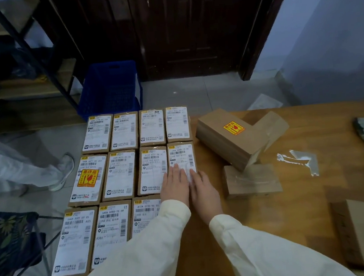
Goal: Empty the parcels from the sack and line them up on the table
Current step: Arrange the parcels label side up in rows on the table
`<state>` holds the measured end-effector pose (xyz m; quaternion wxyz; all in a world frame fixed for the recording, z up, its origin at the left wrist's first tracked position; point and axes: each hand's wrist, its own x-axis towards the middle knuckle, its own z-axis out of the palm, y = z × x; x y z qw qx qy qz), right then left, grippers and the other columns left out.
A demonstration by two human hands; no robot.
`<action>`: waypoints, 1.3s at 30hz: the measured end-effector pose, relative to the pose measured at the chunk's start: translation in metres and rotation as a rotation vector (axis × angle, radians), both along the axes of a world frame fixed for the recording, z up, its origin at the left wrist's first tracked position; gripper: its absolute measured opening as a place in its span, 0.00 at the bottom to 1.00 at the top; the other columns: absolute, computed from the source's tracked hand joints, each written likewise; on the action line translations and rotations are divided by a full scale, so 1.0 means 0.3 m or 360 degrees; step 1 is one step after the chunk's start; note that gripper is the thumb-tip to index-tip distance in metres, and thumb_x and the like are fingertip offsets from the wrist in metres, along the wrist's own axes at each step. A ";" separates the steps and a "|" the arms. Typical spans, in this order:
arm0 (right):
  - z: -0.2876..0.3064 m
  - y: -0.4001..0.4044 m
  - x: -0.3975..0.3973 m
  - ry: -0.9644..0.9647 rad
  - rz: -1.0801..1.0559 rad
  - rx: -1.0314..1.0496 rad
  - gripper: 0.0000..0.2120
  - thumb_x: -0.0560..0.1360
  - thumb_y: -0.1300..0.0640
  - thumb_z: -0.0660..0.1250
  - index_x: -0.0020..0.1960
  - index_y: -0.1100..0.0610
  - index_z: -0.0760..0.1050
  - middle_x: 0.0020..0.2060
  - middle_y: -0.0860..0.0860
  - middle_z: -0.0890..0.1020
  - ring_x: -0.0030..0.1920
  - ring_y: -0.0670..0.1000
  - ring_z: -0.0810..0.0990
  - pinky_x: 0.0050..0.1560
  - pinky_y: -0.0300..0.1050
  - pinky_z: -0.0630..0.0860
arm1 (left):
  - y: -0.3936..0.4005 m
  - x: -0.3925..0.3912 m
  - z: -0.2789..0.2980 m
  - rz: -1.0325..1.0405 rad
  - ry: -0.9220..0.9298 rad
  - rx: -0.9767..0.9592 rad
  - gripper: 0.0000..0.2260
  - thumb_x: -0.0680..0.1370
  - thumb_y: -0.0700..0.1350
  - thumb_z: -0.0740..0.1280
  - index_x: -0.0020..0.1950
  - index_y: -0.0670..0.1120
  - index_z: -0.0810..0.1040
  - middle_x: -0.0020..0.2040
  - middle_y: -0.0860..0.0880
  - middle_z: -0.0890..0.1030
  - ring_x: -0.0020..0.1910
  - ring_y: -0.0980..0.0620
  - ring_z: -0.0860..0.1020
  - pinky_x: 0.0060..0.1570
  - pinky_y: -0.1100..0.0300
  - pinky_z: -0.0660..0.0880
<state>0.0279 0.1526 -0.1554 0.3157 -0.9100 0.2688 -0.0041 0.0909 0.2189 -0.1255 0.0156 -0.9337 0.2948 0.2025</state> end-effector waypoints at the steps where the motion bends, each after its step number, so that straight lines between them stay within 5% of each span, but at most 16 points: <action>1: 0.012 -0.003 -0.015 -0.0092 -0.0077 -0.0023 0.20 0.79 0.53 0.59 0.70 0.52 0.65 0.71 0.52 0.66 0.63 0.52 0.75 0.58 0.44 0.75 | -0.005 -0.007 0.005 0.0034 -0.0018 -0.0017 0.32 0.79 0.40 0.60 0.76 0.43 0.45 0.78 0.43 0.44 0.77 0.46 0.43 0.75 0.52 0.44; 5: 0.054 -0.053 -0.118 -0.0497 -0.0751 -0.0219 0.15 0.74 0.61 0.65 0.60 0.57 0.74 0.61 0.54 0.74 0.58 0.53 0.76 0.55 0.44 0.76 | -0.056 -0.075 0.042 -0.0076 -0.0099 -0.0263 0.33 0.78 0.40 0.61 0.76 0.45 0.44 0.78 0.44 0.42 0.76 0.47 0.40 0.74 0.55 0.40; 10: 0.041 -0.269 -0.289 -0.0180 -0.1394 0.0168 0.22 0.77 0.58 0.61 0.69 0.56 0.64 0.70 0.54 0.65 0.69 0.55 0.66 0.68 0.52 0.67 | -0.189 -0.185 0.037 -0.0054 0.0382 -0.0492 0.37 0.76 0.53 0.65 0.76 0.47 0.45 0.78 0.48 0.43 0.77 0.50 0.44 0.73 0.58 0.48; 19: 0.040 -0.385 -0.377 -0.0251 -0.1205 0.0924 0.25 0.81 0.53 0.54 0.76 0.54 0.54 0.75 0.51 0.60 0.74 0.53 0.59 0.73 0.50 0.56 | -0.267 -0.304 -0.015 0.0677 0.1006 -0.0743 0.39 0.74 0.49 0.69 0.76 0.50 0.47 0.76 0.50 0.57 0.73 0.48 0.61 0.70 0.53 0.61; 25: -0.001 -0.378 -0.490 0.0267 -0.1250 0.0903 0.24 0.81 0.45 0.48 0.69 0.56 0.68 0.68 0.58 0.69 0.66 0.59 0.70 0.69 0.55 0.65 | -0.218 -0.350 -0.032 0.1268 0.1199 -0.0885 0.28 0.77 0.45 0.65 0.74 0.46 0.57 0.72 0.43 0.65 0.70 0.43 0.66 0.70 0.47 0.65; 32: 0.013 -0.344 -0.573 0.0112 -0.1460 0.1133 0.21 0.81 0.47 0.50 0.69 0.56 0.66 0.68 0.57 0.69 0.67 0.59 0.68 0.70 0.56 0.64 | -0.190 -0.441 -0.018 0.1176 0.1161 -0.0672 0.27 0.79 0.50 0.62 0.75 0.47 0.56 0.75 0.44 0.56 0.72 0.43 0.61 0.71 0.49 0.62; 36: 0.041 -0.357 -0.594 -0.0060 -0.1450 0.1063 0.19 0.82 0.51 0.51 0.70 0.56 0.65 0.68 0.56 0.69 0.68 0.57 0.68 0.69 0.54 0.63 | -0.164 -0.500 0.033 0.1077 0.0608 -0.0436 0.32 0.78 0.50 0.63 0.76 0.45 0.50 0.75 0.43 0.54 0.73 0.44 0.58 0.70 0.51 0.62; 39: 0.054 -0.372 -0.575 -0.0072 -0.1175 0.0946 0.19 0.82 0.50 0.51 0.70 0.53 0.66 0.68 0.52 0.70 0.68 0.53 0.68 0.69 0.51 0.64 | -0.152 -0.572 0.058 0.1456 0.1116 -0.0597 0.35 0.74 0.52 0.66 0.76 0.44 0.54 0.73 0.41 0.60 0.71 0.41 0.64 0.69 0.48 0.65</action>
